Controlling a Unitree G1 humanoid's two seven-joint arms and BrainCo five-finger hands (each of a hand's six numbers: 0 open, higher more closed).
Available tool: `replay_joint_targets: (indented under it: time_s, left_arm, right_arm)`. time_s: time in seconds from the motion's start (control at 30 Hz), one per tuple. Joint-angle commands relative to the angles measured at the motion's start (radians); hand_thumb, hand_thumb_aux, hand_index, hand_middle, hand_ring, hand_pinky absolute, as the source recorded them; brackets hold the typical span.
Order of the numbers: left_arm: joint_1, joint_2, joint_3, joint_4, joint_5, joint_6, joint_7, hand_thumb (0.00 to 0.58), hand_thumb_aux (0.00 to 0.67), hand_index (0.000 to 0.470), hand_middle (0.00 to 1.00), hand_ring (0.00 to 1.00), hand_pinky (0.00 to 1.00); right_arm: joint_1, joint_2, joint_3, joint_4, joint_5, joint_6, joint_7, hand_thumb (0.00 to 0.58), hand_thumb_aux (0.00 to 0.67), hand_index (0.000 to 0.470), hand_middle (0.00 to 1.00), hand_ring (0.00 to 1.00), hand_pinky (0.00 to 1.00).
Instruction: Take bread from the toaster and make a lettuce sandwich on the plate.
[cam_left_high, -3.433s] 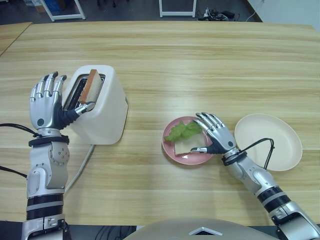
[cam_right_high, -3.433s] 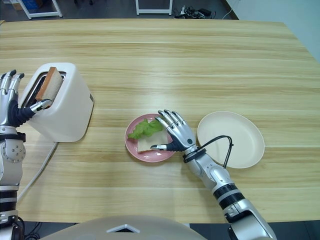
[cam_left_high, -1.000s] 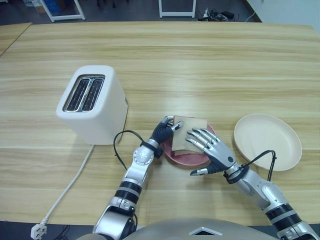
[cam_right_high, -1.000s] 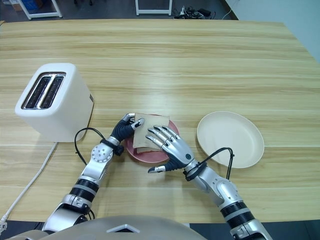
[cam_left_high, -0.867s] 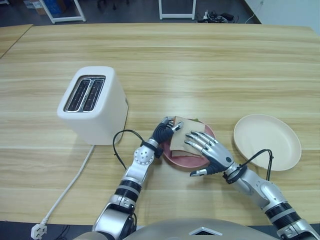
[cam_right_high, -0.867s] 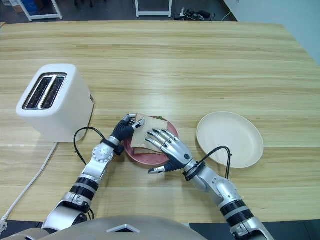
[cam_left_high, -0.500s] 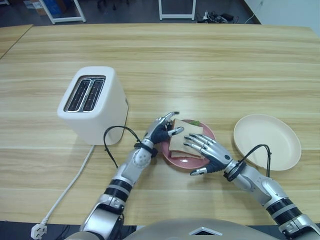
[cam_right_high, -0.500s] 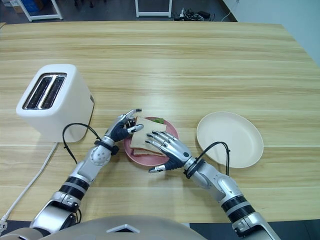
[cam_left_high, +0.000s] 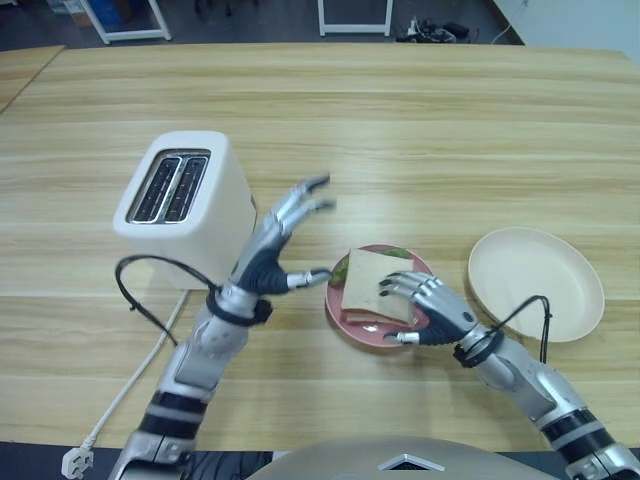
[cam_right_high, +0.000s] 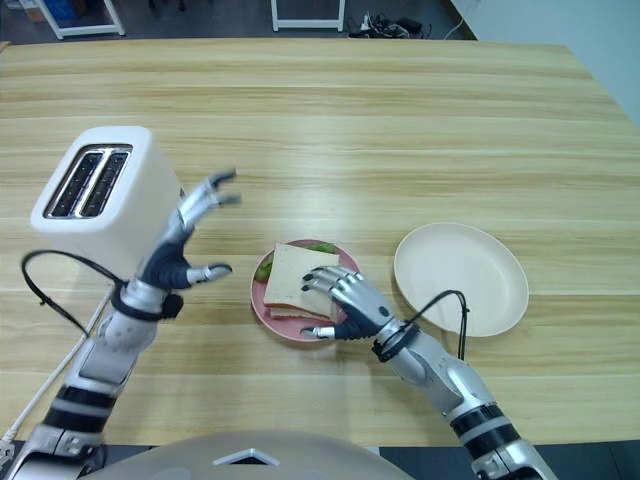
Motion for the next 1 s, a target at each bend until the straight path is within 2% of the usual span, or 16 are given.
replay_joint_targets:
  time_s: [0.03,0.13,0.27,0.4,0.53,0.7,1.0]
  left_arm:
    - [0.151,0.123,-0.044,0.005,-0.115,-0.062,-0.192,0.58,0.67,0.47,1.0,1.0,1.0]
    - [0.225,0.176,-0.08,0.023,-0.019,-0.059,-0.278,0.58,0.67,0.47,1.0,1.0,1.0]
    - [0.27,0.192,-0.127,0.047,0.079,-0.023,-0.35,0.58,0.67,0.47,1.0,1.0,1.0]
    - [0.245,0.128,-0.161,0.111,0.159,0.042,-0.346,0.58,0.67,0.47,1.0,1.0,1.0]
    - [0.124,0.02,-0.179,0.208,0.225,0.096,-0.284,0.58,0.67,0.47,1.0,1.0,1.0]
    - [-0.085,-0.117,-0.206,0.431,0.333,0.153,-0.146,0.58,0.67,0.47,1.0,1.0,1.0]
    - [-0.454,-0.228,-0.265,0.897,0.468,0.199,0.108,0.58,0.67,0.47,1.0,1.0,1.0]
  right_arm:
    - [0.111,-0.05,-0.11,-0.118,0.314,-0.108,0.078,0.58,0.67,0.47,1.0,1.0,1.0]
    - [0.227,-0.149,-0.09,-0.168,0.387,-0.168,0.224,0.58,0.67,0.47,1.0,1.0,1.0]
    - [0.383,-0.268,-0.054,-0.13,0.286,-0.178,0.393,0.58,0.67,0.47,1.0,1.0,1.0]
    - [0.399,-0.252,-0.02,-0.067,0.153,-0.122,0.459,0.58,0.67,0.47,1.0,1.0,1.0]
    - [0.268,-0.136,0.02,0.025,-0.002,-0.061,0.412,0.58,0.67,0.47,1.0,1.0,1.0]
    - [0.027,0.002,0.038,0.21,-0.153,0.013,0.254,0.58,0.67,0.47,1.0,1.0,1.0]
    - [-0.42,0.179,0.138,0.729,-0.245,0.101,0.055,0.58,0.67,0.47,1.0,1.0,1.0]
